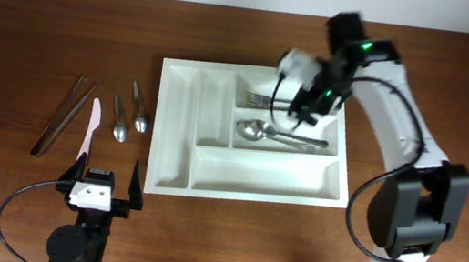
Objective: Pack container
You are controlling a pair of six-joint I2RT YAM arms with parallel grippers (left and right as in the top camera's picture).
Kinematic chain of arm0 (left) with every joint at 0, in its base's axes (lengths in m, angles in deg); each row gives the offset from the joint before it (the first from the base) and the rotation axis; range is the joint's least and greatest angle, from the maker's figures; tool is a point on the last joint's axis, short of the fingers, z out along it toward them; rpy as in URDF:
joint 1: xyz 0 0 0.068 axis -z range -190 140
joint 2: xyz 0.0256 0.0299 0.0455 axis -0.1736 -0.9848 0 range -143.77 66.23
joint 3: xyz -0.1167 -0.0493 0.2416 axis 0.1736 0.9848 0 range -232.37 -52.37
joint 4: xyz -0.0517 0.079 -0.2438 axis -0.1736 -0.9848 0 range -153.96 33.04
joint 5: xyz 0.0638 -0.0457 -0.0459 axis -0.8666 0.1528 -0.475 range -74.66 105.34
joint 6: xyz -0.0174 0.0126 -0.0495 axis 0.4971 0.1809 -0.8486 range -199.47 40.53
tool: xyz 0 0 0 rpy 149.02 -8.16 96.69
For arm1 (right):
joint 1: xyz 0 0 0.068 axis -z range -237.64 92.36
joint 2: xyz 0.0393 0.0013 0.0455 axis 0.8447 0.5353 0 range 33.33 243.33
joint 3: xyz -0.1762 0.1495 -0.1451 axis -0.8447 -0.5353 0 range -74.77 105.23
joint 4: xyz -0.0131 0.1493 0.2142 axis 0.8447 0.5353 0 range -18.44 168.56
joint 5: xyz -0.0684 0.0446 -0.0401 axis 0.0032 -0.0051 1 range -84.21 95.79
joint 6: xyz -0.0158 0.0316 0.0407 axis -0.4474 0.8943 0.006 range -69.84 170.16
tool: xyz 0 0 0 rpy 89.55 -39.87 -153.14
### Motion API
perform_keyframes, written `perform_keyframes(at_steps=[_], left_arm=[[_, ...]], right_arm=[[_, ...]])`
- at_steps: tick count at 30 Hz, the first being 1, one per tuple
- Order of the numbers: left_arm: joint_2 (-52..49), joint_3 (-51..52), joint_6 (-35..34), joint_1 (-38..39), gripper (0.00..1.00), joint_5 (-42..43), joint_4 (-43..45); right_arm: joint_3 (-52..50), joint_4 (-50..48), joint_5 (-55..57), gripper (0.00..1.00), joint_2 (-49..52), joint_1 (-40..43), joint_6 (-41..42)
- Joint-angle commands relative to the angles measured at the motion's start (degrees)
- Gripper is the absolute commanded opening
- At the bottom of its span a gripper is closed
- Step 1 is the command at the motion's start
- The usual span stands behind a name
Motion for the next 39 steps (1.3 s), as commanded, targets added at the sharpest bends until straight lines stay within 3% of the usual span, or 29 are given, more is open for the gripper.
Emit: perform_keyframes(at_steps=[1, 5, 14, 39], left_arm=[[0.44, 0.48, -0.31, -0.31, 0.99, 0.66, 0.17], [0.44, 0.46, -0.31, -0.31, 0.99, 0.66, 0.17], [0.44, 0.46, -0.31, -0.31, 0.99, 0.66, 0.17], [0.44, -2.47, -2.71, -0.31, 0.99, 2.54, 2.91]], right_arm=[[5.29, 0.48, 5.4, 0.98, -0.72, 6.69, 24.17], [6.56, 1.36, 5.46, 0.99, -0.72, 13.94, 34.67], [6.45, 1.73, 5.68, 0.99, -0.72, 23.19, 34.82], [6.45, 1.73, 5.68, 0.99, -0.72, 24.02, 34.82]])
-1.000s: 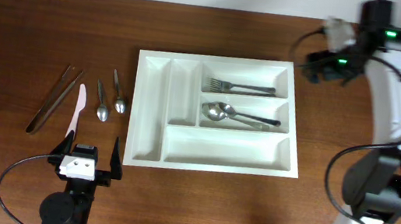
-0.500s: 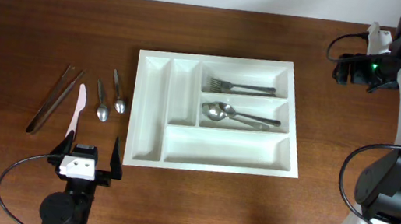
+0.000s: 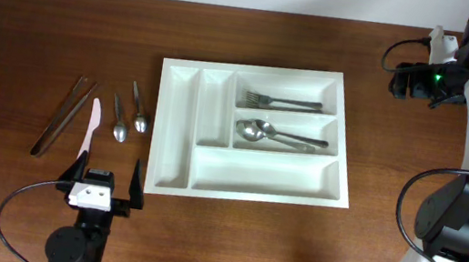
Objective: Pack container
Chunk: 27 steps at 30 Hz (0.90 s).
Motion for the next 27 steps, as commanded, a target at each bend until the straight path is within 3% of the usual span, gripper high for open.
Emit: perform_keyframes(at_steps=[1, 5, 9, 19, 23, 27], left_arm=[[0.44, -4.2, -2.29, -0.31, 0.99, 0.85, 0.85], [-1.49, -13.75, -2.29, -0.31, 0.99, -4.04, -2.38], [-9.44, -25.77, -2.32, -0.31, 0.99, -5.09, -11.85], [-48.89, -64.65, -2.32, -0.31, 0.99, -5.35, -43.47], [-62.82, -81.31, -4.48, -0.31, 0.99, -1.84, -55.71], [-73.0, -92.65, -4.44, -0.31, 0.99, 1.62, -58.07]], right_arm=[[0.76, 0.02, 0.5, 0.99, -0.72, 0.04, 0.7], [0.76, 0.02, 0.5, 0.99, -0.72, 0.04, 0.7], [0.76, 0.02, 0.5, 0.99, -0.72, 0.04, 0.7], [0.76, 0.02, 0.5, 0.99, -0.72, 0.04, 0.7], [0.76, 0.02, 0.5, 0.99, -0.72, 0.04, 0.7], [0.76, 0.02, 0.5, 0.99, -0.72, 0.04, 0.7]])
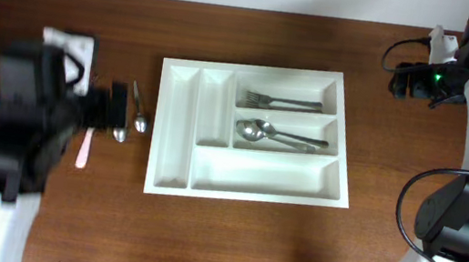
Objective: Pack container
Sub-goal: 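Move the left gripper over the left-hand small spoons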
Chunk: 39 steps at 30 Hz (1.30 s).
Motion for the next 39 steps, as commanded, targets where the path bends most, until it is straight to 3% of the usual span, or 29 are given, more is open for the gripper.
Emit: perform_keyframes(at_steps=[1, 7, 9, 10, 11, 13, 14, 17, 28, 31, 39], left_arm=[[-6.49, -8.24, -1.2, -0.2, 0.99, 3.69, -0.24], [-10.49, -8.79, -0.13, -0.2, 0.99, 5.16, 2.54], [-11.61, -8.79, -0.33, -0.2, 0.75, 3.82, 2.78], [-12.15, -8.79, -0.39, -0.2, 0.7, 3.37, 2.75], [-12.96, -8.79, -0.98, -0.2, 0.69, 2.69, 2.71], [-14.58, -8.79, -3.76, -0.46, 0.86, 0.07, 2.14], [-15.56, -8.79, -5.31, -0.83, 0.86, -0.83, 1.62], [-18.84, -8.79, -7.91, -2.1, 0.79, -0.28, 0.11], [-34.67, -8.79, -7.89, -4.13, 0.78, -0.63, -1.73], [-38.05, -8.79, -6.6, -4.26, 0.71, -0.61, -0.55], [-45.16, -8.79, -2.73, -5.25, 0.72, -0.57, 1.62]], right_arm=[[0.76, -0.02, 0.48, 0.99, -0.72, 0.04, 0.66], [0.76, -0.02, 0.48, 0.99, -0.72, 0.04, 0.66], [0.76, -0.02, 0.48, 0.99, -0.72, 0.04, 0.66], [0.76, -0.02, 0.48, 0.99, -0.72, 0.04, 0.66], [0.76, -0.02, 0.48, 0.99, -0.72, 0.04, 0.66], [0.76, -0.02, 0.48, 0.99, -0.72, 0.04, 0.66], [0.76, -0.02, 0.48, 0.98, -0.72, 0.04, 0.66], [0.76, -0.02, 0.48, 0.99, -0.72, 0.04, 0.66], [0.76, -0.02, 0.48, 0.99, -0.72, 0.04, 0.66], [0.76, -0.02, 0.48, 0.99, -0.72, 0.04, 0.66], [0.76, -0.02, 0.48, 0.99, -0.72, 0.04, 0.66]])
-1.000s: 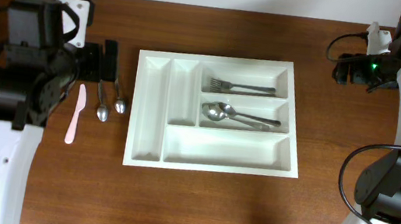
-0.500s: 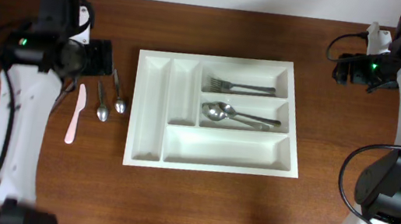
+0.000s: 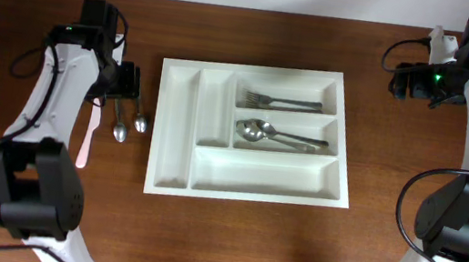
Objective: Pack container
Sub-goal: 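Move the left gripper over the left-hand small spoons, then lower the left gripper and grasp a small spoon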
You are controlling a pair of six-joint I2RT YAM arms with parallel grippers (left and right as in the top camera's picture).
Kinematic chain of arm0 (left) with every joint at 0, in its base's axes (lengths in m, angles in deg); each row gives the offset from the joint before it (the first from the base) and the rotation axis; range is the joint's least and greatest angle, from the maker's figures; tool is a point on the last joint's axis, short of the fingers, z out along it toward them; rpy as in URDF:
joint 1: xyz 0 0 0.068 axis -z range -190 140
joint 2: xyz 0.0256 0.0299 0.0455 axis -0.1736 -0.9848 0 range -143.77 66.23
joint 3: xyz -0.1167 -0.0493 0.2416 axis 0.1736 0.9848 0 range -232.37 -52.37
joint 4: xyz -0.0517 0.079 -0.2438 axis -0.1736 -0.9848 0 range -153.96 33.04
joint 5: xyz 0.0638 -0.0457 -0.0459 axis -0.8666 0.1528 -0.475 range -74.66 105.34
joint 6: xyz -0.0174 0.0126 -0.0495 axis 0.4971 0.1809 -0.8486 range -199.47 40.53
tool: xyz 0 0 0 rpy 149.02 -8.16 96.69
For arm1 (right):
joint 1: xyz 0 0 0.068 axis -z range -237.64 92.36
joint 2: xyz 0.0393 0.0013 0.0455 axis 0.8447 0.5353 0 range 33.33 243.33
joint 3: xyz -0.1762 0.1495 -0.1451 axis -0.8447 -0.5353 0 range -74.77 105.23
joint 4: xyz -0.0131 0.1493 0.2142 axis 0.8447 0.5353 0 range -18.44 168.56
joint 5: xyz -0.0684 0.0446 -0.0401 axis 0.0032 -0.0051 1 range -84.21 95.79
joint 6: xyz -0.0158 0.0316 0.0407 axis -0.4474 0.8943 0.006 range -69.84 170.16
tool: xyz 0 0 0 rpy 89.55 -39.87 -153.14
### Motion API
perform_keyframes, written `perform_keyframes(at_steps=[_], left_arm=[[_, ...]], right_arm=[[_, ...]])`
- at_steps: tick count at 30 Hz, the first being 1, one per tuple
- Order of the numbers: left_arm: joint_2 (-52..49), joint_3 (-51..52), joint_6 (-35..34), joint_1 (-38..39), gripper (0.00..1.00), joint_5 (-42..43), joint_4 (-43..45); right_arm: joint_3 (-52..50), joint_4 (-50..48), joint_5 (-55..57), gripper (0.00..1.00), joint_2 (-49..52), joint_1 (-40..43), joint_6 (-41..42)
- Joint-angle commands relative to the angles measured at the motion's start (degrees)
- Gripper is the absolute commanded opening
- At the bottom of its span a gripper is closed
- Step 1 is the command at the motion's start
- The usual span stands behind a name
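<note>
A white cutlery tray [image 3: 174, 178] lies mid-table. Its upper right compartment holds a fork [image 3: 283, 101], and the one below holds two spoons [image 3: 272, 135]. Left of the tray lie two loose spoons [image 3: 130, 124] and a pink knife [image 3: 87, 136]. My left gripper [image 3: 128, 87] hovers just above the handles of the loose spoons, open and empty. My right gripper [image 3: 398, 81] hangs far to the right of the tray, open, holding nothing.
The left arm's links [image 3: 58, 79] cover the table left of the knife, and the tongs seen there earlier are hidden. The tray's two narrow left compartments and its long bottom compartment hold nothing.
The left arm has reached further in over the table. Its gripper now sits over the loose spoons' handles beside the tray. The right arm has not moved.
My right gripper was over the tray's upper right compartment with the fork. Then the fork lay in that compartment and the right arm had drawn back to the far right. The left arm then rose from rest and now reaches over the loose spoons.
</note>
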Motion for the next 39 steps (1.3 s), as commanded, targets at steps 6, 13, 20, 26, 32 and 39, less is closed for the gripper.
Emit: perform_keyframes(at_steps=[6, 13, 20, 26, 32, 39], left_arm=[[-3.26, -0.98, 2.14, -2.99, 0.72, 0.76, 4.2], [-4.48, -0.55, 2.12, -3.67, 0.63, 2.05, 6.05], [-7.87, -0.39, 1.66, -3.72, 0.52, 3.69, 7.17], [-10.45, -0.31, 0.57, -3.72, 0.5, 3.72, 7.26], [-12.46, 0.44, -1.14, -3.72, 0.5, 3.69, 7.76], [-14.4, 1.33, -1.81, -3.72, 0.45, 4.9, 7.78]], right_arm=[[0.76, 0.0, 0.5, 0.99, -0.72, 0.04, 0.66], [0.76, 0.0, 0.5, 0.99, -0.72, 0.04, 0.66], [0.76, 0.0, 0.5, 0.99, -0.72, 0.04, 0.66], [0.76, 0.0, 0.5, 0.98, -0.72, 0.04, 0.66], [0.76, 0.0, 0.5, 0.99, -0.72, 0.04, 0.66], [0.76, 0.0, 0.5, 0.99, -0.72, 0.04, 0.66]])
